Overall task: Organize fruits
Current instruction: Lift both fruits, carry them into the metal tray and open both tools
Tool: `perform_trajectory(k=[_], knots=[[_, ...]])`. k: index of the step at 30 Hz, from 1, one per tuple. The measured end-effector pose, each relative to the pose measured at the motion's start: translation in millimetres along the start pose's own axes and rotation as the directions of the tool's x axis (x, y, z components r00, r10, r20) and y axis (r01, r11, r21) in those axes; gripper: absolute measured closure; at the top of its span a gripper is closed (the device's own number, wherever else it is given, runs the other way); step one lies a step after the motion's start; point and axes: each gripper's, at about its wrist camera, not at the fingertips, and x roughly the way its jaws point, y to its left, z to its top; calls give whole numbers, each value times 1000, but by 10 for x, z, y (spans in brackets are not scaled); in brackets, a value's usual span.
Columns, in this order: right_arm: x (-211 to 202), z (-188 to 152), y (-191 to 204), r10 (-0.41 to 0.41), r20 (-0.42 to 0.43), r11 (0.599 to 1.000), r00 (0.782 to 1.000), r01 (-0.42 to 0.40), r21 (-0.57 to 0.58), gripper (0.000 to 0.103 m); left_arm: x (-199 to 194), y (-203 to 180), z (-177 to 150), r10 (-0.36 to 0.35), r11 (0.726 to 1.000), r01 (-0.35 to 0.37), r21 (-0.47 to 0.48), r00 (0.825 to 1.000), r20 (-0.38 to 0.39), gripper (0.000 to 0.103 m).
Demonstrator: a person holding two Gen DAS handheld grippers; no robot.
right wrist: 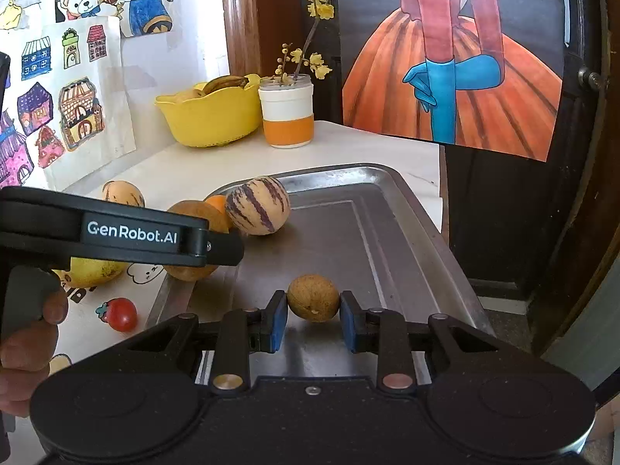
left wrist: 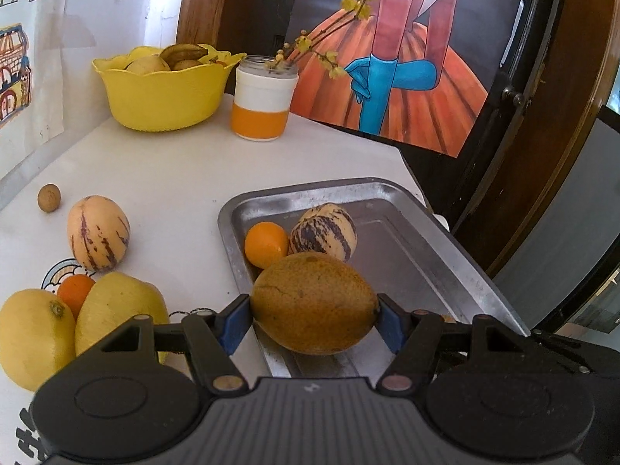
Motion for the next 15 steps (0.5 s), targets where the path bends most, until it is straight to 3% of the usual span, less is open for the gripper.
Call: perform_trajectory(k=[8, 15], knots=[[-45, -26, 12, -20, -2, 1000, 1000, 20, 1, 65, 18, -40, 8, 10, 1000, -10, 16, 1000, -8, 31], [-304, -23, 23, -44, 53, 999, 998, 44, 16, 42, -101, -67, 14, 4, 1000, -4, 17, 1000, 25, 19]])
